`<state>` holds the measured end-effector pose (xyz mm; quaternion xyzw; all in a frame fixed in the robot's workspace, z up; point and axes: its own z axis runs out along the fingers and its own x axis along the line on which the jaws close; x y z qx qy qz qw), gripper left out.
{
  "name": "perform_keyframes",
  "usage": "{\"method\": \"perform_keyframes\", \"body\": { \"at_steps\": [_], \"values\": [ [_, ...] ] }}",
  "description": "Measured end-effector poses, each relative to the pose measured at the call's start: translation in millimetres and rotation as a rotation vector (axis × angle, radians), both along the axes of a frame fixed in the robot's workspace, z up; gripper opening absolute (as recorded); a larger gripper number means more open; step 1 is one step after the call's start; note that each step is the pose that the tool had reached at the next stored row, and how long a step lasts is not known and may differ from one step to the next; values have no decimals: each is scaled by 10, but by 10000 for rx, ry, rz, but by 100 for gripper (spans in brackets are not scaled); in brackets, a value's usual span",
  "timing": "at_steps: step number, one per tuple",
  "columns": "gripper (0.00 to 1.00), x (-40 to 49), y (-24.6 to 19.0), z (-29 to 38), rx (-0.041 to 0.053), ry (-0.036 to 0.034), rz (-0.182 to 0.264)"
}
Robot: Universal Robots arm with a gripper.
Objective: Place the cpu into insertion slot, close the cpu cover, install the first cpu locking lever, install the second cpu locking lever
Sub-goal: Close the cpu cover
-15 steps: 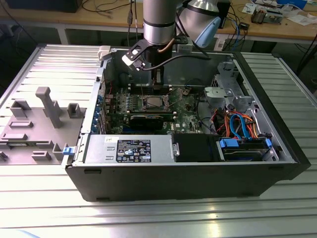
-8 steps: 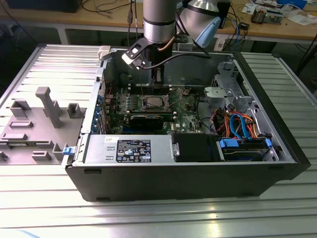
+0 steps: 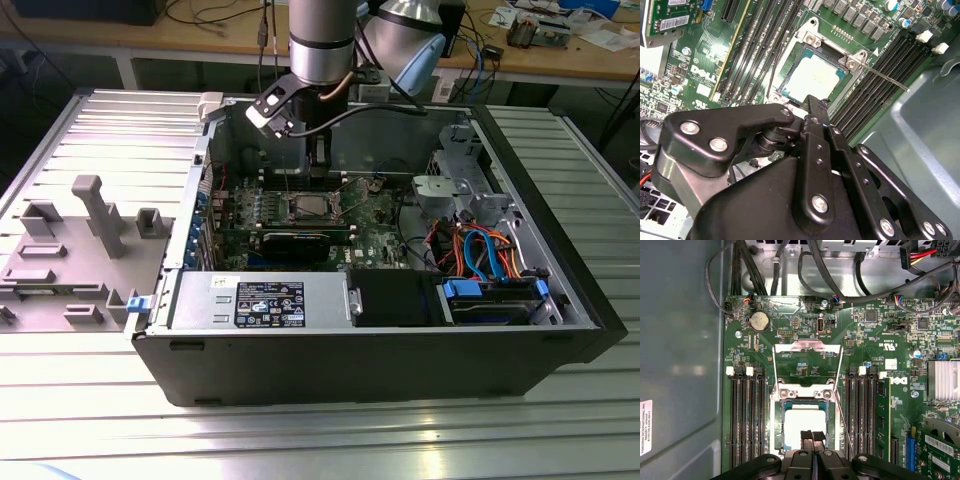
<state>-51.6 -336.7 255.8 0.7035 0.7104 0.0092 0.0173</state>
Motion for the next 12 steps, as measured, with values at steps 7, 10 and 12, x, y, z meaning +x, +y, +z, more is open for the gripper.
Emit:
{"method": "perform_keyframes", "body": {
  "at_steps": [7, 10, 12],
  "values": [
    [11, 0, 0, 14, -1, 0, 0],
    [11, 0, 0, 25, -1, 0, 0],
    [11, 0, 0, 33, -1, 0, 0]
  ]
}}
